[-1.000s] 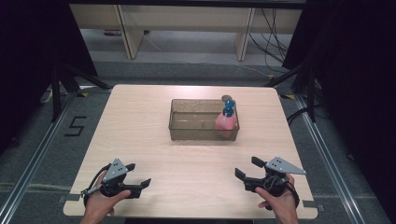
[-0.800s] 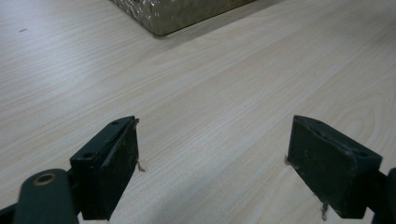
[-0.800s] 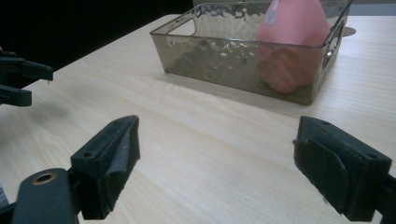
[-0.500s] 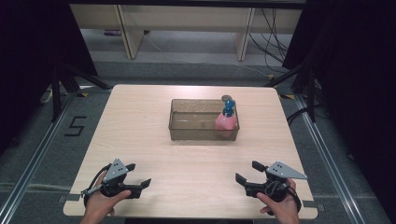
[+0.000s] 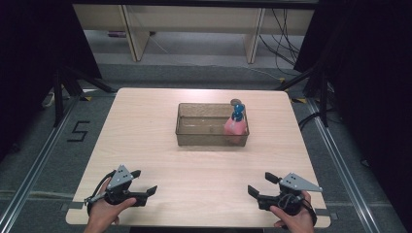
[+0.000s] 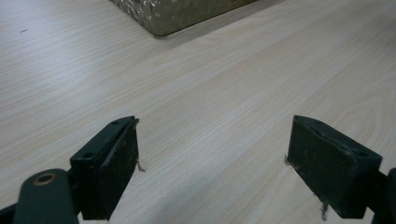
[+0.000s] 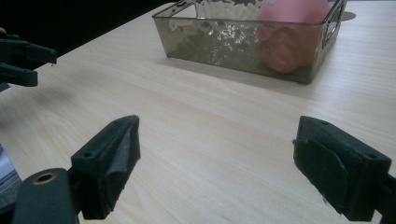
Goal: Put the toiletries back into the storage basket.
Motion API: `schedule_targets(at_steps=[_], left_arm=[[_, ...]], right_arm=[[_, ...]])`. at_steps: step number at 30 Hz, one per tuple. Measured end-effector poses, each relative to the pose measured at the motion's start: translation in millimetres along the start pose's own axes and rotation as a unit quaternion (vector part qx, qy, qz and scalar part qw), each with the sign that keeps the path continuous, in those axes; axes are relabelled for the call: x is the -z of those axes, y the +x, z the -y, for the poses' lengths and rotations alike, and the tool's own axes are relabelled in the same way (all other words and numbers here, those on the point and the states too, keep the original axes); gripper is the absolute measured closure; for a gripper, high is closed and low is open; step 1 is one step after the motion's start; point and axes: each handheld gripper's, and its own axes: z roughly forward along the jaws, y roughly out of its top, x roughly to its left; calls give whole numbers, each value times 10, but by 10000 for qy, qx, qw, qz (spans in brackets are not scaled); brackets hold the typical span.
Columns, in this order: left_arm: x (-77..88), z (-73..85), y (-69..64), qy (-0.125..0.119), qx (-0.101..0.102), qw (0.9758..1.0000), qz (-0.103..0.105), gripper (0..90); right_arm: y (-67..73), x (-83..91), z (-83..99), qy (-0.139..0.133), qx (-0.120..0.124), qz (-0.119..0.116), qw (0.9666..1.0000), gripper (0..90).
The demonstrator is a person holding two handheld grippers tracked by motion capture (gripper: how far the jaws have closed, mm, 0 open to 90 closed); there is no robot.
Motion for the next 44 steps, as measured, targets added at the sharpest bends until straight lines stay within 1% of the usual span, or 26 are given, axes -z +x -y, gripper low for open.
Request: schedule_targets(at_steps=[1,2,3,4,5,6,8,9,10,11,13,14,17,18,19,20,21,23,24,26,27,29,30,40,42,44], left_arm=[[0,0,0,2,-2,10000,0,159],[4,0,2,32,-20,10000,-18,158],[5,0,1,52,-37,10000,-25,158],[8,-1,6,79,-85,9999,-24,158],[8,-1,6,79,-85,9999,-24,158],[4,0,3,72,-77,9999,-19,158],[3,2,-3,70,-47,10000,-26,158],[4,1,-3,87,-48,9999,-35,158],[4,1,-3,89,-47,9999,-38,158],[4,1,-3,83,-48,9999,-34,158],[2,2,-3,72,-47,10000,-27,158],[1,0,2,71,-100,9999,-15,158],[0,0,-1,69,-88,9999,-13,158],[2,0,0,77,-95,9999,-15,158],[2,0,0,77,-95,9999,-15,158],[1,2,-2,62,-75,10000,-22,158],[2,3,-5,64,-45,10000,-33,158],[2,1,-1,66,-86,9999,-24,158],[2,1,-3,64,-78,9999,-27,157],[-5,2,-10,29,-57,10000,-15,158],[-5,1,-9,35,-67,10000,-14,158],[-6,2,-11,34,-53,10000,-20,158],[-6,2,-11,36,-51,10000,-20,158],[-9,3,-12,18,-39,10000,1,158],[-2,2,-5,70,-91,9999,-9,158],[-10,2,-13,19,-42,10000,-2,158]], right_arm=[[-8,-4,9,-48,63,-22,10000,157],[0,10,15,51,30,6,10000,157],[19,18,24,80,-63,-37,9999,157],[11,23,27,50,59,-8,10000,157],[10,29,31,102,122,-21,9999,157],[17,13,44,67,164,0,9998,157],[29,33,44,153,228,-7,9996,157],[57,36,52,208,96,-63,9997,157],[44,23,56,167,248,-2,9996,157],[43,33,55,215,320,-44,9992,157],[73,25,73,212,184,-49,9996,157],[62,27,72,194,277,-78,9994,157],[60,44,75,268,351,-36,9990,157],[94,47,87,326,113,-90,9994,157],[92,54,90,375,137,-92,9992,157],[70,36,96,237,307,-116,9992,157],[69,29,102,240,321,-95,9992,157],[89,57,110,357,223,-83,9991,157],[73,53,114,308,349,-97,9989,157],[79,67,120,299,362,-108,9988,157],[100,65,130,272,241,-121,9993,157],[82,80,124,339,409,-98,9985,157],[84,78,127,358,387,-148,9985,157],[92,84,131,359,353,-148,9986,157],[90,84,131,351,357,-151,9986,157],[87,82,130,349,350,-177,9986,157]])
